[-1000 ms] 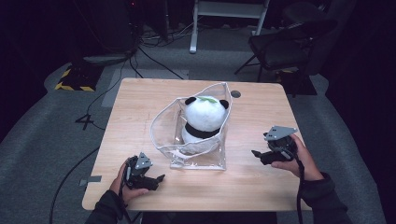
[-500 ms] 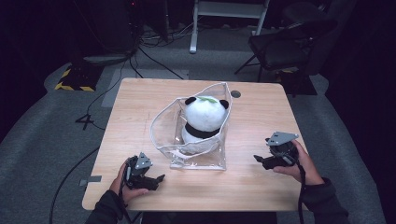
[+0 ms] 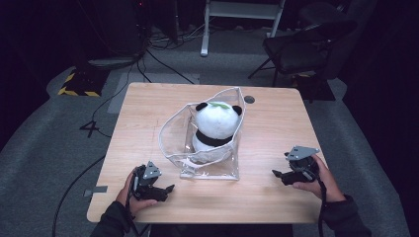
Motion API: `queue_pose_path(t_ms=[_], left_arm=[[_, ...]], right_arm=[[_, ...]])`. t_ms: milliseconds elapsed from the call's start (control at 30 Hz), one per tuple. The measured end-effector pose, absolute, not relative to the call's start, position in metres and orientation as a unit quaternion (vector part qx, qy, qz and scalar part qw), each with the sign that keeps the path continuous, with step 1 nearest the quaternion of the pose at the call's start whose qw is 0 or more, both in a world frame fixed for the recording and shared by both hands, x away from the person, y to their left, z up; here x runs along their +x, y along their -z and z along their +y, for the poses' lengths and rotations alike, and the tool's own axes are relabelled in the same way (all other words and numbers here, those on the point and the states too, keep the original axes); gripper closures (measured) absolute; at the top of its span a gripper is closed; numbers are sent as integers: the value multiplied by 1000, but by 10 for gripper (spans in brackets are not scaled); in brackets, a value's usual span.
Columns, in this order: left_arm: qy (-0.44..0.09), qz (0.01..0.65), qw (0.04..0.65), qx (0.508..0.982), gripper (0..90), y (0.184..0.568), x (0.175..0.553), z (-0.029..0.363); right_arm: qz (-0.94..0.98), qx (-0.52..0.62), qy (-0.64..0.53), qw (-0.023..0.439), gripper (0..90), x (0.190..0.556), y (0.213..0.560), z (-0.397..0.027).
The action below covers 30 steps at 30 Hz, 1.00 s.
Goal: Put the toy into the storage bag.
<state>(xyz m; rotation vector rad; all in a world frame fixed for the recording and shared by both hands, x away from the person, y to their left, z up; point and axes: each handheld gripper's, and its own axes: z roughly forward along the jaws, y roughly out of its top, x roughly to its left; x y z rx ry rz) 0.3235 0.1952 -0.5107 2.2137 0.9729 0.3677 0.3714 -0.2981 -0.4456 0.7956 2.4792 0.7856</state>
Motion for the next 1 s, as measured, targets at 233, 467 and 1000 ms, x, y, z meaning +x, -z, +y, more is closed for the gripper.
queue_pose_path(t_ms=[233, 467, 1000], left_arm=[[-141, 374, 341, 851, 122, 511, 324, 195], [-141, 374, 341, 851, 122, 511, 324, 195], [-141, 374, 341, 851, 122, 511, 324, 195]], right_arm=[[889, 294, -282, 207, 207, 365, 455, -309], [887, 304, -283, 203, 207, 360, 462, -318], [879, 322, -294, 192, 209, 345, 478, -339]])
